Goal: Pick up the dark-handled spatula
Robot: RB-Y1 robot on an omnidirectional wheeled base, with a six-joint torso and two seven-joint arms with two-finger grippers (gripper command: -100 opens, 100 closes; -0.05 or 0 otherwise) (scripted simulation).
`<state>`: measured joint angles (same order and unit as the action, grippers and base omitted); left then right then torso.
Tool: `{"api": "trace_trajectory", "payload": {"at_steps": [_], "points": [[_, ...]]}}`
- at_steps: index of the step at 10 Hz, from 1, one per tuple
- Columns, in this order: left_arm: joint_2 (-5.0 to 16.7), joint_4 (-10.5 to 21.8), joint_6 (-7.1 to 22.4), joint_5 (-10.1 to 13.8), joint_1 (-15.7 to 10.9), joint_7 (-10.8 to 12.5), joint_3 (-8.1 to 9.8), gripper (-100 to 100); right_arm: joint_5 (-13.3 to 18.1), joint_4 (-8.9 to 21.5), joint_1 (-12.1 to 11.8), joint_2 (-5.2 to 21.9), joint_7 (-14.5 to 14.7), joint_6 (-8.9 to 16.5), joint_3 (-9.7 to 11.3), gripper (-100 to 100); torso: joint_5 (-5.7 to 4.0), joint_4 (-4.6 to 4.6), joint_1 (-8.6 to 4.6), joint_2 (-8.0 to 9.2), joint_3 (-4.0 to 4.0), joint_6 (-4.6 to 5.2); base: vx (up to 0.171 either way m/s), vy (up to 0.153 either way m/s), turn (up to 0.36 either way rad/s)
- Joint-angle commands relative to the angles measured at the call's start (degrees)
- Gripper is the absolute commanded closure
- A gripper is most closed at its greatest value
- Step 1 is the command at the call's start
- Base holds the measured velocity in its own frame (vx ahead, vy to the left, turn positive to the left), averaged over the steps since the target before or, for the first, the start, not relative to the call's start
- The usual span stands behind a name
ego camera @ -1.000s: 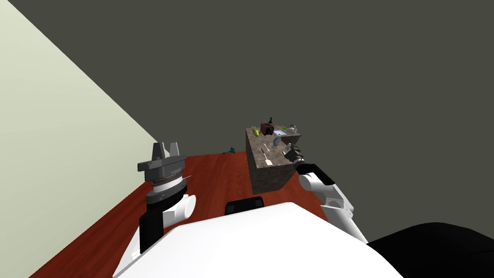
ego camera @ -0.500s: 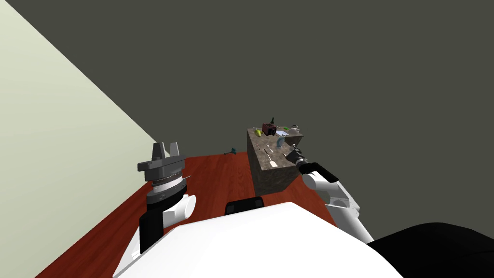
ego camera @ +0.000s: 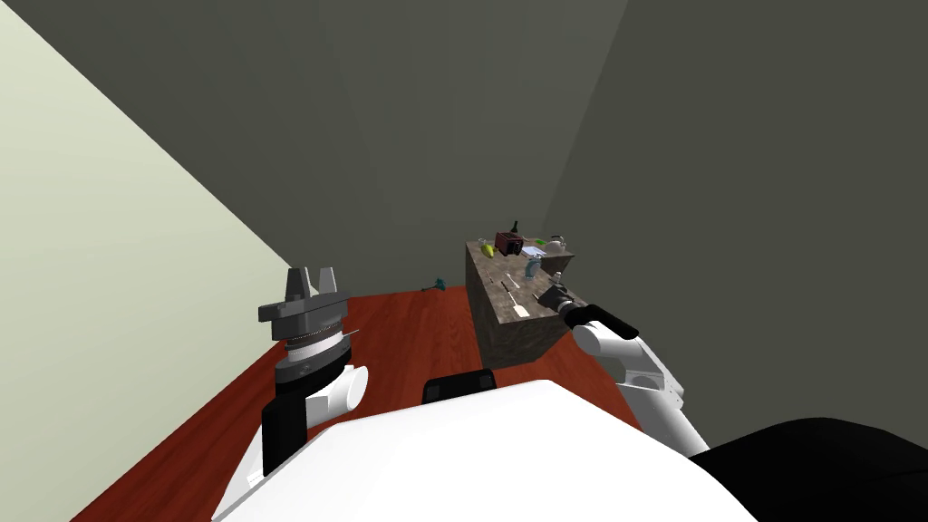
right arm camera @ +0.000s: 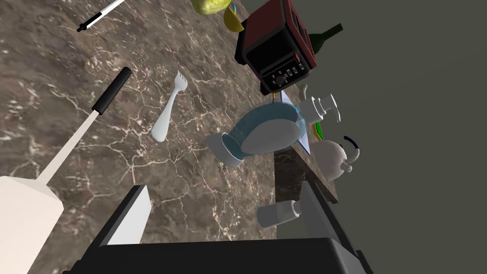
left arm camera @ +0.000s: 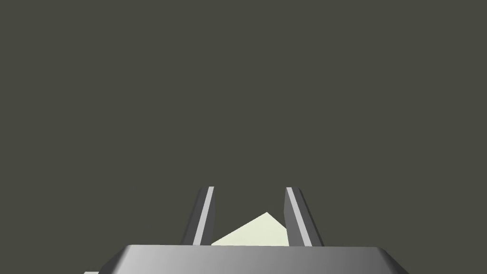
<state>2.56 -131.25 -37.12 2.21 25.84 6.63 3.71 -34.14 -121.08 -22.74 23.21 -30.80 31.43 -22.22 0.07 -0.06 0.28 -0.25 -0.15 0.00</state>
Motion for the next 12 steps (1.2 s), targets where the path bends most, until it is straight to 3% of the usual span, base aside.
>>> {"api": "trace_trajectory", "payload": {"at_steps": [1, 4, 6, 7, 8, 9, 12], "points": [[0.0, 0.0, 0.0, 0.0, 0.0, 0.0, 0.0, 0, -0.9, 0.4, 0.0, 0.5, -1.4, 2.9, -0.4, -100, 0.0, 0.0, 0.0, 0.0, 0.0, 0.0, 0.068, 0.081, -0.015], [0.0, 0.0, 0.0, 0.0, 0.0, 0.0, 0.0, 0, -4.3, 1.6, -0.5, 2.3, -6.4, 8.2, -1.8, -100, -0.01, 0.02, -0.08, 0.12, 0.06, 0.01, 0.043, 0.073, -0.083], [0.0, 0.0, 0.0, 0.0, 0.0, 0.0, 0.0, 0, -4.3, 1.6, -0.5, 2.3, -6.4, 10.2, -1.8, -100, -0.01, 0.03, -0.09, 0.15, 0.08, 0.0, 0.022, 0.043, -0.016], [0.0, 0.0, 0.0, 0.0, 0.0, 0.0, 0.0, 0, -5.9, 2.2, -0.7, 3.2, -9.0, 12.5, -2.5, -100, -0.04, 0.04, -0.21, 0.19, 0.1, 0.0, 0.05, 0.079, -0.038], [0.0, 0.0, 0.0, 0.0, 0.0, 0.0, 0.0, 0, -5.9, 2.2, -0.7, 3.2, -9.0, 13.7, -2.5, -100, -0.02, 0.02, -0.06, 0.1, 0.06, 0.0, 0.071, 0.079, -0.035], [0.0, 0.0, 0.0, 0.0, 0.0, 0.0, 0.0, 0, -7.5, 2.8, -1.1, 4.1, -11.3, 15.3, -3.1, -100, 0.0, 0.0, -0.05, 0.03, 0.01, 0.0, 0.158, 0.115, 0.085], [0.0, 0.0, 0.0, 0.0, 0.0, 0.0, 0.01, 0, -9.1, 3.4, -1.4, 5.0, -14.0, 20.0, -3.6, -100, -0.03, -0.08, -0.16, -0.32, -0.2, -0.01, 0.141, 0.041, 0.019]]}}
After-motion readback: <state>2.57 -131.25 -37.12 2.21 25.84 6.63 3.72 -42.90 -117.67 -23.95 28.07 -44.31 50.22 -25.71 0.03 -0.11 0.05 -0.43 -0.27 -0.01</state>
